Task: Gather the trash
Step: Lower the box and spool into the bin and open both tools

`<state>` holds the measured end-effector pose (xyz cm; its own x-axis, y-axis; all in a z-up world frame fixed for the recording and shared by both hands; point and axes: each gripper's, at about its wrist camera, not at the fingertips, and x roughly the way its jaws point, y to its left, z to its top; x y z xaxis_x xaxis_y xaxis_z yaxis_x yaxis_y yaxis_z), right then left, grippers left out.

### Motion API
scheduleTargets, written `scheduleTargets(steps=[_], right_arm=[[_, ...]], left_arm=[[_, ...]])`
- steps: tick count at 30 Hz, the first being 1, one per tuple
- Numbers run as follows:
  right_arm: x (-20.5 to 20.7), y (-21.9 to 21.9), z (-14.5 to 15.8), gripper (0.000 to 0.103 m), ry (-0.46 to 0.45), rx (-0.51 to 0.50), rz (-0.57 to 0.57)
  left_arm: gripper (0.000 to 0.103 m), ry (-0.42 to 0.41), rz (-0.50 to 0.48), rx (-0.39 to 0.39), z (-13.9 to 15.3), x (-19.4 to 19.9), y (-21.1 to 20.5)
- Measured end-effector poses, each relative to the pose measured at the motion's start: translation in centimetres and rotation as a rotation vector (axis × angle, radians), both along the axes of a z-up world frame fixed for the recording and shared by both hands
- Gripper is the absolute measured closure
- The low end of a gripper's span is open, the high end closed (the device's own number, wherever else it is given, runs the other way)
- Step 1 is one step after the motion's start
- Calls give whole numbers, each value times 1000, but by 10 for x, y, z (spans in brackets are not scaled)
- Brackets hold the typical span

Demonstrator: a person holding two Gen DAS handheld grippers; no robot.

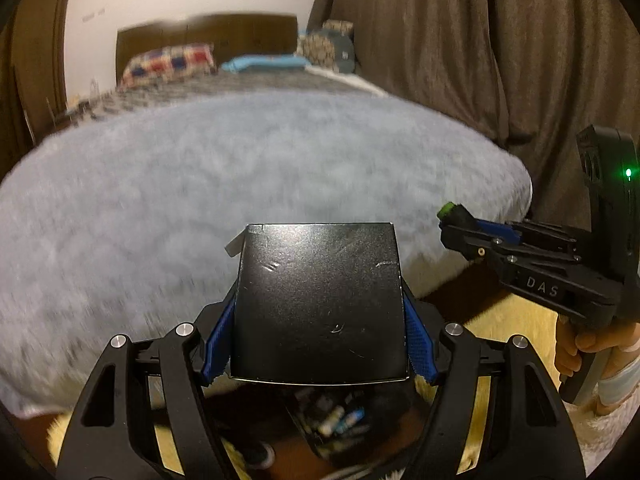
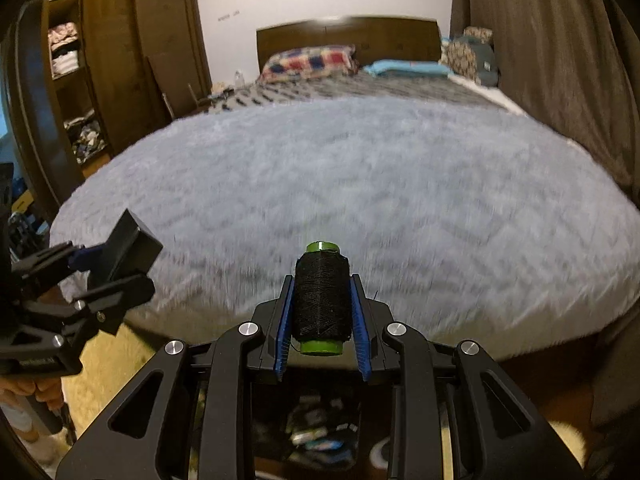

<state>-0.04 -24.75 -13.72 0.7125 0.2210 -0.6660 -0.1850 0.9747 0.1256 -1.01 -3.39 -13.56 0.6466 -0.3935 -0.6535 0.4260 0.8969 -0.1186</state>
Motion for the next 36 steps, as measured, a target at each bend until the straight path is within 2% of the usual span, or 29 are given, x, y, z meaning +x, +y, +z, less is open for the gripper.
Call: scheduleTargets(steps=[3,15,21,28,36], right_arm=[[-3,3,-23,76,55,-22,-3],[5,9,-120,76,320,-2,26],[10,12,-151,76,398,1,17],[19,11,-176,76,470,6,0],[31,16,-187,74,503,1,11]], left_arm=[[36,75,-13,13,-28,-1,-3],[36,325,-8,124,-136,14,-10],[36,427,9,177,-178,24,-15],[36,519,-15,200,-209,33,-26],[35,579,-23,177,-225,34,-27]])
